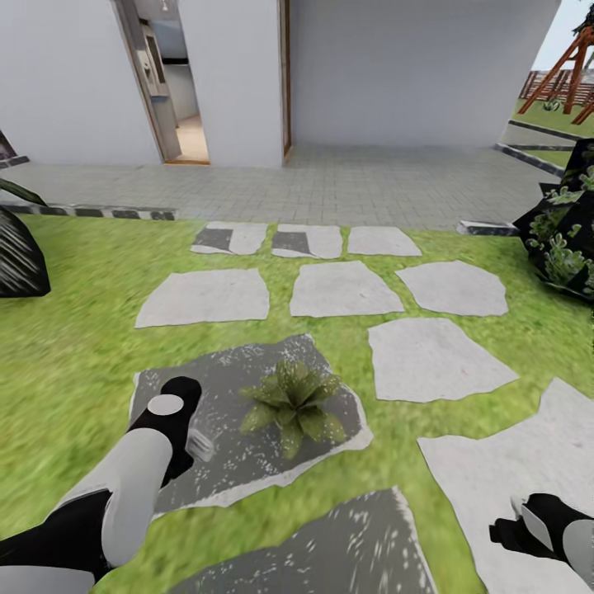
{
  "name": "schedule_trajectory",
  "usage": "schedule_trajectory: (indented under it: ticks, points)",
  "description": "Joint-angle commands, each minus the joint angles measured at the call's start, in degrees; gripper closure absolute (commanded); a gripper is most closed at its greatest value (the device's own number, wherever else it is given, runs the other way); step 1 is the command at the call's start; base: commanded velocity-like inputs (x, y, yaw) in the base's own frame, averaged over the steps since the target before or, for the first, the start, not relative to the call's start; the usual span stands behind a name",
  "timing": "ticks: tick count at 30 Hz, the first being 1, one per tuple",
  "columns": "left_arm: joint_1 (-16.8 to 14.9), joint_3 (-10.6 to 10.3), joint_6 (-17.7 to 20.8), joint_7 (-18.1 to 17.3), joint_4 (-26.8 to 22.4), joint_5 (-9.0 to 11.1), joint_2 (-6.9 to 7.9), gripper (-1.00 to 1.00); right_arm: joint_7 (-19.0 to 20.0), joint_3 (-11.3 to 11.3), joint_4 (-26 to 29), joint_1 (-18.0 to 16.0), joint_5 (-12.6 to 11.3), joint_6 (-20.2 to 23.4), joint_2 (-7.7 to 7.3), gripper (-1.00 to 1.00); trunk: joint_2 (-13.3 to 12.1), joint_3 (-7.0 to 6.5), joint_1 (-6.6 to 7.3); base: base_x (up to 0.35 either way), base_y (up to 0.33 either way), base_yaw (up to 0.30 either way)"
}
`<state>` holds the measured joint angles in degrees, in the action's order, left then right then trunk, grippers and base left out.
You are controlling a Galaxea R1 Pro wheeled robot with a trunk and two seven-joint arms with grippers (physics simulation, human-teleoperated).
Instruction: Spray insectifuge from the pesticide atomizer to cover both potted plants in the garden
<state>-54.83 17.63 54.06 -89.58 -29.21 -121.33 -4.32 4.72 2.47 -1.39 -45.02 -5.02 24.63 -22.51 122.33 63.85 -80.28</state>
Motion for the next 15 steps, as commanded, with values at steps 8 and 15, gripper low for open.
schedule_trajectory:
  ticks: [8, 15]
  points:
    - [-0.04, 0.31, 0.58, -0.42, -0.06, -0.57, -0.24, 1.0, 0.2, 0.08, -0.1, -0.07, -0.57, 0.05, 0.1, -1.0, 0.02, 0.02, 0.04, -0.34, 0.0, 0.0]
    - [-0.09, 0.25, 0.55, -0.42, -0.13, -0.48, -0.31, 1.0, 0.19, -0.01, -0.06, -0.07, -0.52, 0.02, 0.1, -1.0, 0.02, 0.02, 0.04, -0.34, 0.0, 0.0]
